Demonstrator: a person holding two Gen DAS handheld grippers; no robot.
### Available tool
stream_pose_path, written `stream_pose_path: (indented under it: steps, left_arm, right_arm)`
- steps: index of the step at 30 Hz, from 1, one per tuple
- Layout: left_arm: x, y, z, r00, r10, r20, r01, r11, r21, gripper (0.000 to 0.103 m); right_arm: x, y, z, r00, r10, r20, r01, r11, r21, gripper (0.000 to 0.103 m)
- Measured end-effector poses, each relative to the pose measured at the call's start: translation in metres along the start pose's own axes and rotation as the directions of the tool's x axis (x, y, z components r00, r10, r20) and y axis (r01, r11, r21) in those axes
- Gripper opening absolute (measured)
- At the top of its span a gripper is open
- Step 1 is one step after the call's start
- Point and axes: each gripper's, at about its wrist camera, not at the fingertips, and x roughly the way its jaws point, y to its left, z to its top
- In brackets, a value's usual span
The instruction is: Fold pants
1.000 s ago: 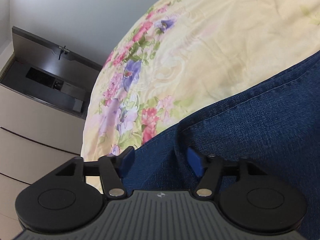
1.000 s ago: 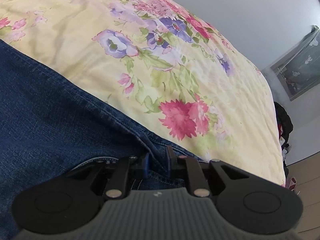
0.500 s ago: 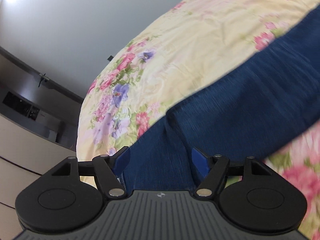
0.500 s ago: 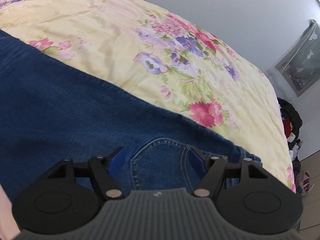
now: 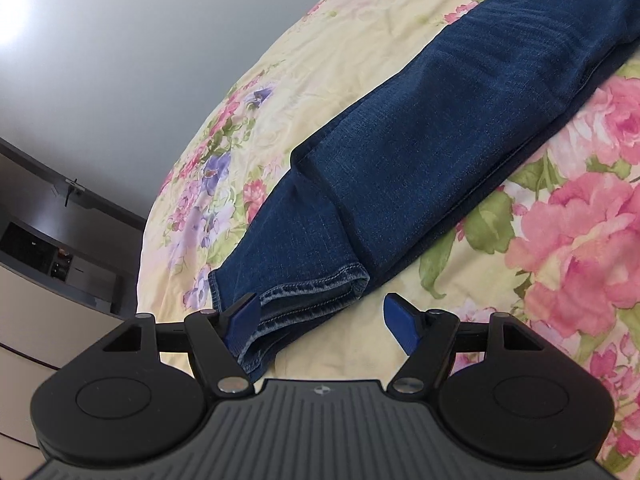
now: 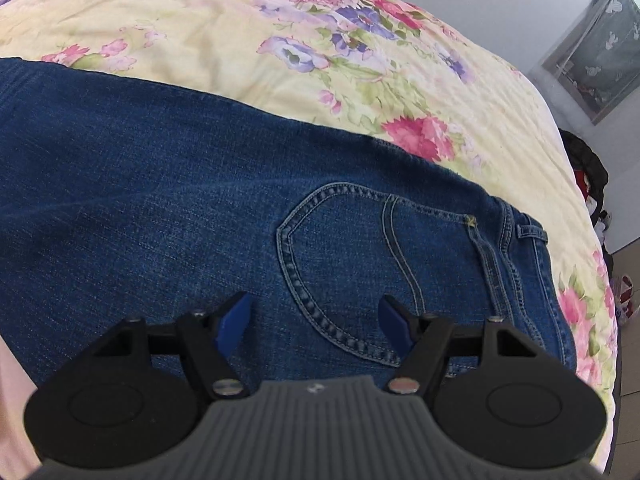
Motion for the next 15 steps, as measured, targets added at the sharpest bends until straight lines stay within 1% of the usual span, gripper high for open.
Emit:
stream_pose_path:
  steps: [2, 3, 5, 6, 7, 8, 9, 10, 12, 14, 15]
  left_arm:
    - [0.009, -0.002, 0.000, 0.999, 0.044, 0.021, -0.044, 0.999, 0.002, 0.083]
    - [0.015, -0.004, 0.000, 0.998, 0.054, 0.029, -0.055, 0.998, 0.015, 0.083]
    - [0.030, -0.012, 0.000, 0.998, 0.057, 0.016, -0.058, 0.996, 0.062, 0.083]
    - [0.036, -0.017, 0.000, 0.998, 0.061, 0.016, -0.062, 0.994, 0.091, 0.080]
    - [0.039, -0.020, 0.000, 0.997, 0.074, 0.022, -0.076, 0.990, 0.115, 0.072]
    - [0.041, -0.022, 0.001, 0.996, 0.089, 0.028, -0.092, 0.988, 0.126, 0.070]
    - [0.042, -0.019, 0.002, 0.995, 0.092, 0.031, -0.095, 0.988, 0.120, 0.065]
    - [0.040, -0.013, 0.004, 0.996, 0.083, 0.038, -0.087, 0.991, 0.104, 0.063]
    - [0.038, 0.007, 0.008, 0.993, 0.105, 0.050, -0.108, 0.993, 0.051, 0.063]
    - [0.040, 0.035, 0.013, 0.992, 0.121, 0.038, -0.119, 0.992, -0.042, 0.063]
    - [0.045, 0.051, 0.015, 0.991, 0.134, 0.017, -0.132, 0.987, -0.095, 0.062]
  right_arm:
    - [0.004, 0.003, -0.001, 1.000, -0.006, -0.003, 0.006, 1.000, -0.014, 0.066]
    - [0.005, 0.005, -0.001, 1.000, -0.012, -0.003, 0.012, 1.000, -0.027, 0.067]
    - [0.007, 0.007, -0.001, 1.000, -0.019, 0.001, 0.019, 0.999, -0.049, 0.067]
    - [0.007, 0.008, -0.002, 1.000, -0.023, 0.004, 0.023, 0.998, -0.057, 0.067]
    - [0.007, 0.008, -0.002, 1.000, -0.023, 0.006, 0.024, 0.998, -0.060, 0.068]
    - [0.008, 0.008, -0.002, 1.000, -0.022, 0.007, 0.022, 0.998, -0.060, 0.068]
    - [0.008, 0.007, -0.003, 1.000, -0.019, 0.009, 0.020, 0.998, -0.058, 0.068]
    - [0.008, 0.006, -0.004, 1.000, -0.016, 0.011, 0.017, 0.998, -0.056, 0.069]
    - [0.007, 0.004, -0.004, 1.000, -0.008, 0.008, 0.009, 0.998, -0.055, 0.069]
    - [0.006, 0.004, -0.004, 1.000, -0.005, 0.003, 0.005, 0.999, -0.054, 0.069]
    - [0.006, 0.004, -0.003, 1.000, -0.005, 0.002, 0.006, 0.998, -0.057, 0.069]
